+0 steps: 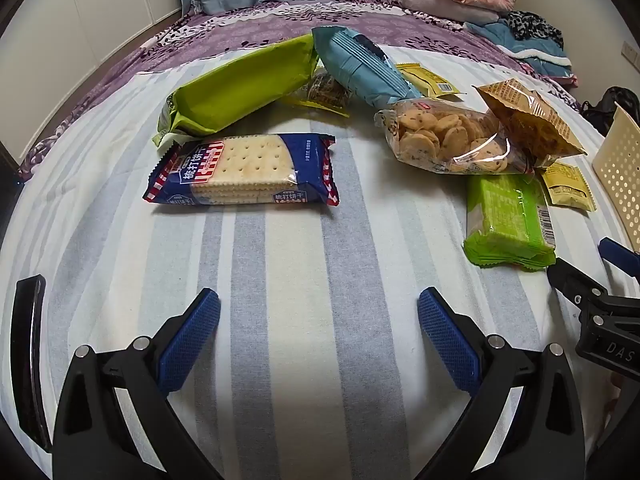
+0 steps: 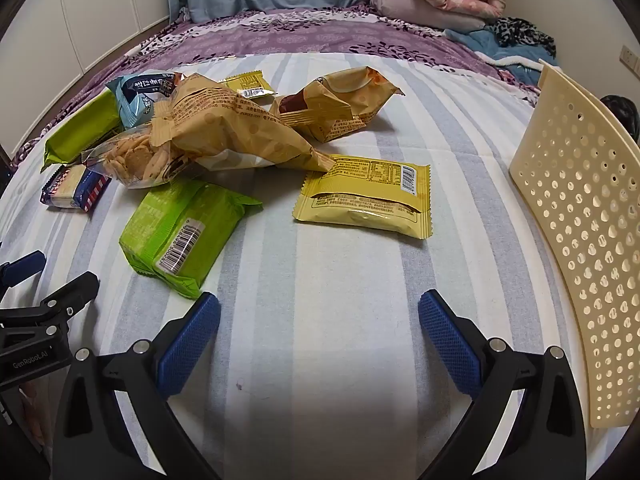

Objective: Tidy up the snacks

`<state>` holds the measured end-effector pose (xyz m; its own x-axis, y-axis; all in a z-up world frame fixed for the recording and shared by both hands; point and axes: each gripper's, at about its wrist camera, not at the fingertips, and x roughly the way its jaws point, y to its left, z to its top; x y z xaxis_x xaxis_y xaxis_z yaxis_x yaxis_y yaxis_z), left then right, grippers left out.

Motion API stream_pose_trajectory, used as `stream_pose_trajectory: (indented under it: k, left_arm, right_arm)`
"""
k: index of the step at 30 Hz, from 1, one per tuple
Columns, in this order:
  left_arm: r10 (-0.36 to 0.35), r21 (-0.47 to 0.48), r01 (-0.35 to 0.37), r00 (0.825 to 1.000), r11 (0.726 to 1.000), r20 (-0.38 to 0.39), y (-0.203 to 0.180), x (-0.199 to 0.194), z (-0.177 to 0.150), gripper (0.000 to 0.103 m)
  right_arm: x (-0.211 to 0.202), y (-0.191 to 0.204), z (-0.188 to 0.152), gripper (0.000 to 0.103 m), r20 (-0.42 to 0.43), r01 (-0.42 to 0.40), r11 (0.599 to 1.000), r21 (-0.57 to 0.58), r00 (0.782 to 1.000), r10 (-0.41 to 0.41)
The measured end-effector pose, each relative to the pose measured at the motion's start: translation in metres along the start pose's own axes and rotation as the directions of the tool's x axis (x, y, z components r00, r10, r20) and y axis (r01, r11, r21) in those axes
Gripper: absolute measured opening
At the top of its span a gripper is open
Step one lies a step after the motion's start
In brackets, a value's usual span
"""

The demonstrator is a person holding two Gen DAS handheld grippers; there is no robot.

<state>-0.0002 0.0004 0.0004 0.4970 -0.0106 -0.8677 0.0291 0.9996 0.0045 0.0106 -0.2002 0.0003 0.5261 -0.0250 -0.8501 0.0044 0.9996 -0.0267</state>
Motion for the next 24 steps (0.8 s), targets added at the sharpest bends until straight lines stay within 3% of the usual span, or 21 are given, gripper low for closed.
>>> stream_pose_trajectory:
  k: [24]
  left_arm:
    - [0.008, 0.004, -0.008, 1.0, 1.0, 0.002, -0.0006, -0.0001, -0.0001, 0.101]
  right_arm:
    - [0.0002, -0.0006, -0.0005, 0.098, 0.005, 0.006, 1.0, 0.0, 1.0, -0.006]
